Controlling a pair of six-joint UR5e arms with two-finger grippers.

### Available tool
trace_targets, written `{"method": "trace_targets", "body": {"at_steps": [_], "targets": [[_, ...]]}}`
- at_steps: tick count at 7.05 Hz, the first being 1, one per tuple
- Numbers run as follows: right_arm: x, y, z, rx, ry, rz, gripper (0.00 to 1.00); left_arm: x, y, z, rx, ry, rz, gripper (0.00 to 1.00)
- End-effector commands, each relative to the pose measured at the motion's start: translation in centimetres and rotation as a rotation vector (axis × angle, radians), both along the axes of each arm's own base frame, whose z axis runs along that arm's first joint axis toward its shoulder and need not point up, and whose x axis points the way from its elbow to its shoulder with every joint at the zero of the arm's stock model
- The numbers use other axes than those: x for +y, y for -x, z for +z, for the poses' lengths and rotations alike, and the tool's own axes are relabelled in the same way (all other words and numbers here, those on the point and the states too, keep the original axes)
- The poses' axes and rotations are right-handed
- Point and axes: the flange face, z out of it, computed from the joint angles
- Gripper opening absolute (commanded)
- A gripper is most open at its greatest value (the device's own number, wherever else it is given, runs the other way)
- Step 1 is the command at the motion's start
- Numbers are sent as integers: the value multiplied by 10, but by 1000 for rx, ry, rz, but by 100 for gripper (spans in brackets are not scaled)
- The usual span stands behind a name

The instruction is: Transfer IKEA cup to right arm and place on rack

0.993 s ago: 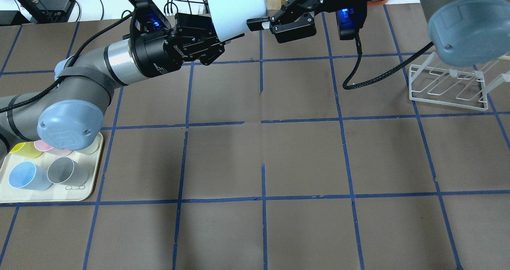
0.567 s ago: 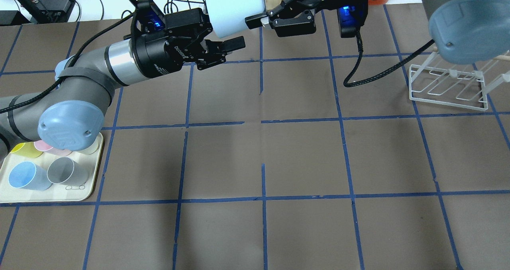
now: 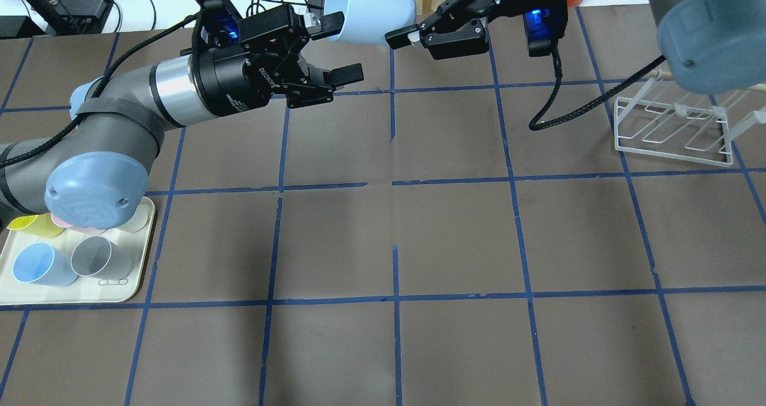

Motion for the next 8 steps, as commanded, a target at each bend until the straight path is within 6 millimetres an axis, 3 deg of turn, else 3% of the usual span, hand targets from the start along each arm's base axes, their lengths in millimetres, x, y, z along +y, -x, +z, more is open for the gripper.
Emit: {"method": "trace_targets", "body": {"at_steps": [1, 3, 5, 7, 8], "targets": [[-1, 10, -4, 64, 0, -16, 11, 2, -1, 8, -46, -12, -14, 100], [4, 17, 2, 118, 16, -29, 8, 4, -2, 5, -51, -11, -12, 100], [3, 39, -1, 232, 40, -54, 8, 4, -3, 2, -143, 8, -17, 100], [20, 53, 2, 483, 207, 45, 8, -1, -31, -12, -484, 28, 19, 100], [23, 63, -6, 620, 302, 164, 8, -1, -48, -7, -700, 23, 56, 100]]}}
